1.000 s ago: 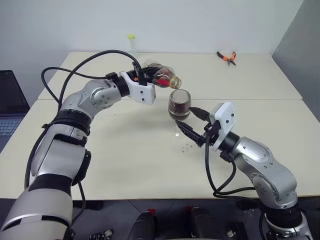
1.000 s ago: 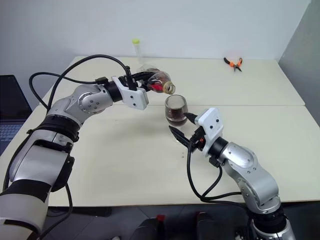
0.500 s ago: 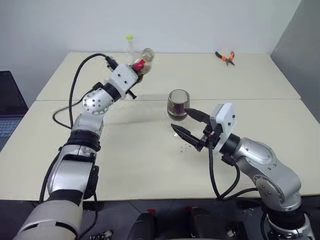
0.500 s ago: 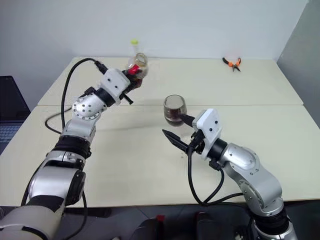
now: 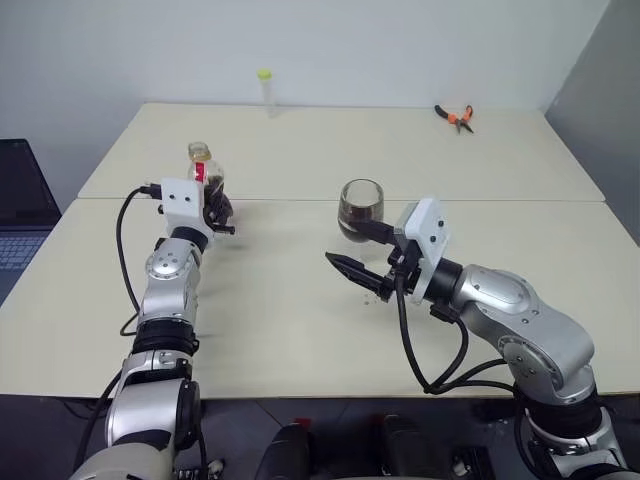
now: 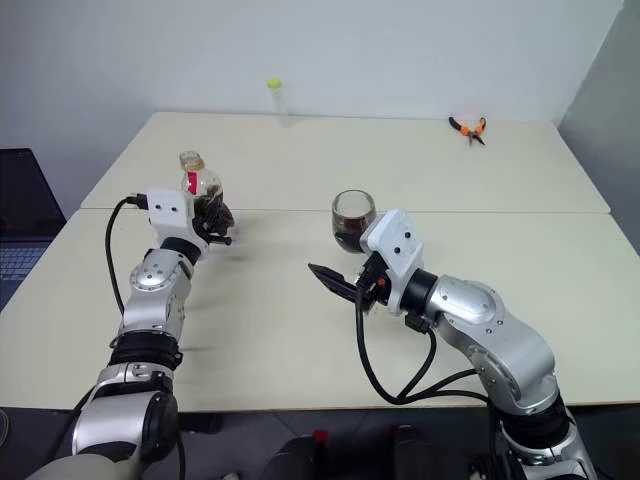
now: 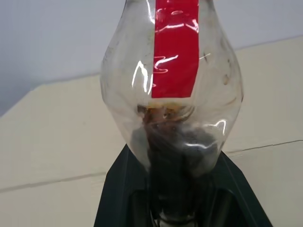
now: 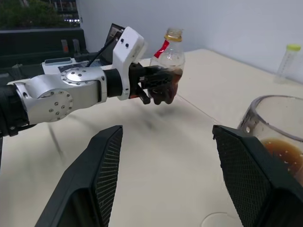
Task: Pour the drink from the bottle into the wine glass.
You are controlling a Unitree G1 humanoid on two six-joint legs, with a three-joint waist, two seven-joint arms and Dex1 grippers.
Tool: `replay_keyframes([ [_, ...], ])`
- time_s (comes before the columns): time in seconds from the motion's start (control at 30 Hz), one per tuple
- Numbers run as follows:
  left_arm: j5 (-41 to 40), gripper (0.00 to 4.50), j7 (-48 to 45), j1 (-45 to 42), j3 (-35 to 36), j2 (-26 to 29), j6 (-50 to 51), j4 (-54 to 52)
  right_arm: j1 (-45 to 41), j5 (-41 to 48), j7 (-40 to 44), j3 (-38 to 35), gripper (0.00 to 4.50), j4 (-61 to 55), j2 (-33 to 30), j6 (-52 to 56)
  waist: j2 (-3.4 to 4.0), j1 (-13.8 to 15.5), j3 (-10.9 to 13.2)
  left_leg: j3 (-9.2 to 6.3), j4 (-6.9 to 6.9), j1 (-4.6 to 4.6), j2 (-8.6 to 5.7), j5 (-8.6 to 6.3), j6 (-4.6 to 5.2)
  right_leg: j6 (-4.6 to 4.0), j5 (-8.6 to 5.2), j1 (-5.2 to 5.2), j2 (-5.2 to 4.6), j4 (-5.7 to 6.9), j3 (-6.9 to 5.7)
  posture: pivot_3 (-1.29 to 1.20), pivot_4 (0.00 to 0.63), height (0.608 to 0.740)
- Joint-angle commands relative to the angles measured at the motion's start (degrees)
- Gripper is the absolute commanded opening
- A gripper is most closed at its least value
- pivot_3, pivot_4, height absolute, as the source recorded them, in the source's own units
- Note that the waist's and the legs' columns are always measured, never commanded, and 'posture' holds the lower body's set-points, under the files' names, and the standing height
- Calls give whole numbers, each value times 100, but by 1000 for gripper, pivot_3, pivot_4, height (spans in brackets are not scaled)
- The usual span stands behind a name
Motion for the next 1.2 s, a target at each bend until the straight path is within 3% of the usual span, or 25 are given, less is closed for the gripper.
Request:
replay_keyframes([
  [0.03,-238,718,128,-70,222,-114,-11,-223,-193,41,160,-13,3262,-69,-43,-65,0,5,0,0,0,-1,0,0,0,0,0,0,0,-1,0,0,150,740],
  [0.43,-325,718,-29,-200,263,-266,-380,430,-278,9,284,26,3262,-5,-44,-54,-3,1,-2,7,-1,2,2,0,0,0,0,-1,0,-1,2,0,150,740],
  [0.7,-438,3238,-226,5,317,-265,-580,390,-180,5,330,24,3262,-37,-105,-81,-3,1,-2,8,-1,2,2,0,0,0,0,-1,-1,-3,3,0,150,740],
  [0.83,-569,4486,-374,425,295,-270,-331,-378,112,-233,460,113,3262,-112,-351,-389,-3,0,-2,9,-2,2,3,0,0,0,0,-2,-2,-3,4,0,150,740],
  [1.03,-633,4486,-82,1642,344,-177,764,-2592,894,-317,506,-378,3262,-62,-373,-1182,-3,5,-3,9,-5,3,7,-2,2,0,0,1,-23,-6,7,0,150,740],
  [1.2,-511,4486,348,2553,323,-302,1604,-4142,1792,-661,56,-816,3262,632,230,-2336,-8,15,-7,10,-8,9,8,-13,21,0,0,6,-24,-10,9,0,150,740],
])
